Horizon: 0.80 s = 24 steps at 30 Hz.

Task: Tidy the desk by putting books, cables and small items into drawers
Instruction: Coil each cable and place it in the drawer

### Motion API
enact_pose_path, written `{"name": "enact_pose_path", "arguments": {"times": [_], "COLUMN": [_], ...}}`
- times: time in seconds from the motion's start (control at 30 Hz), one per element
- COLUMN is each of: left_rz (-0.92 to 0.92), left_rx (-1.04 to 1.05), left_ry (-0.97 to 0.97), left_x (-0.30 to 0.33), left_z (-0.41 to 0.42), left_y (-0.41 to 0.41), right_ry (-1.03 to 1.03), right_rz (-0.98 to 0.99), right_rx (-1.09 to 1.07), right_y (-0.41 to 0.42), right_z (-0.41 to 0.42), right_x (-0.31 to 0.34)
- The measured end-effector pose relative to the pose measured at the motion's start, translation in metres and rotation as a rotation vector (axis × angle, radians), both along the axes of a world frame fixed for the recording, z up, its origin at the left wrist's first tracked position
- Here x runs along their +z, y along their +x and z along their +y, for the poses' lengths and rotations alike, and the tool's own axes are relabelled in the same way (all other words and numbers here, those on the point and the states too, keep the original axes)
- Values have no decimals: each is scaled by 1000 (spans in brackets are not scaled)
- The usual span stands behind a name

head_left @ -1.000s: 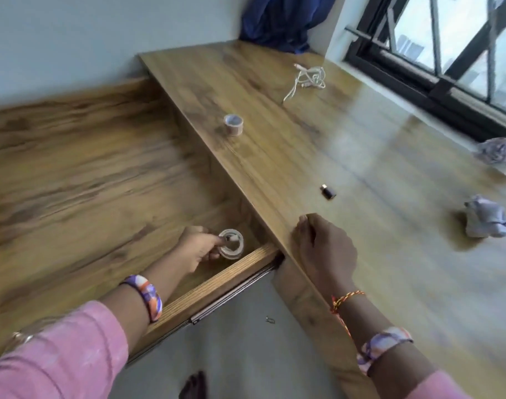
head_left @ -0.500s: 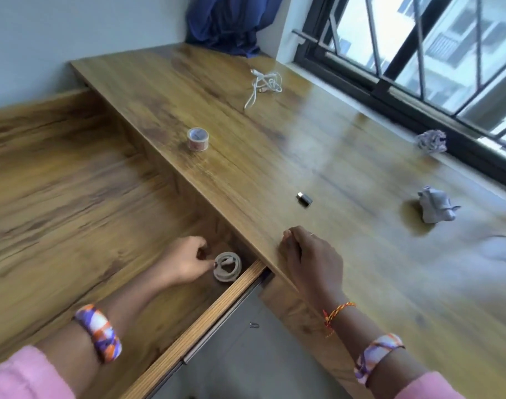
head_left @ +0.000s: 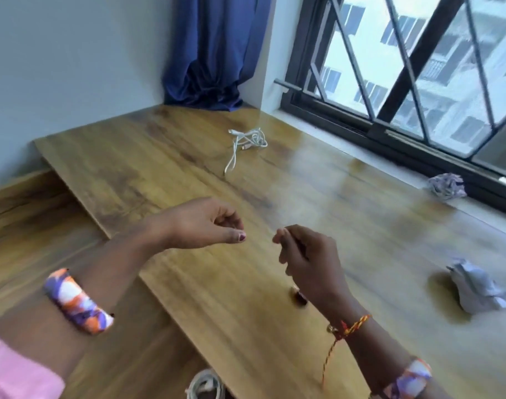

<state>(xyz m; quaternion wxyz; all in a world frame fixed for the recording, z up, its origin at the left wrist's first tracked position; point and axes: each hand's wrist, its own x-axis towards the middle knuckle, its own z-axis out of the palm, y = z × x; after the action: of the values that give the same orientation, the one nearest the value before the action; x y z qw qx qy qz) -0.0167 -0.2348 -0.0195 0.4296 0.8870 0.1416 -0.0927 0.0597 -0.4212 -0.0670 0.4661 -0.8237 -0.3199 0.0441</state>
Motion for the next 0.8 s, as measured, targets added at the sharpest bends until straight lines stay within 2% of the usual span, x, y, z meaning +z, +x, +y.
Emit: {"name": "enact_pose_path", "arguments": {"times": [0.1, 0.27, 0.3, 0.4, 0.53, 0.67, 0.8], "left_rz": [-37, -78, -54, -75, -359, -558, -657], "left_rx": [111, 361, 376, 417, 561, 499, 282], "left_ry": [-27, 246, 232, 22, -33, -169, -208], "left_x": [-3, -17, -21, -30, -3, 53, 118], "left_z": [20, 48, 51, 53, 41, 5, -48], "left_y": [54, 129, 139, 154, 148, 119, 68], "right_ry": [50, 58, 65, 42, -18, 52, 158], "right_rz": [148, 278, 302, 320, 312, 290, 97], "right_rx": [-22, 9, 13, 27, 46, -17, -120], "right_y": [40, 77, 80, 87, 86, 71, 50], "right_z": [15, 24, 23, 13, -9, -32, -59], "right_x": [-4, -11, -10, -4, 5, 31, 77]}}
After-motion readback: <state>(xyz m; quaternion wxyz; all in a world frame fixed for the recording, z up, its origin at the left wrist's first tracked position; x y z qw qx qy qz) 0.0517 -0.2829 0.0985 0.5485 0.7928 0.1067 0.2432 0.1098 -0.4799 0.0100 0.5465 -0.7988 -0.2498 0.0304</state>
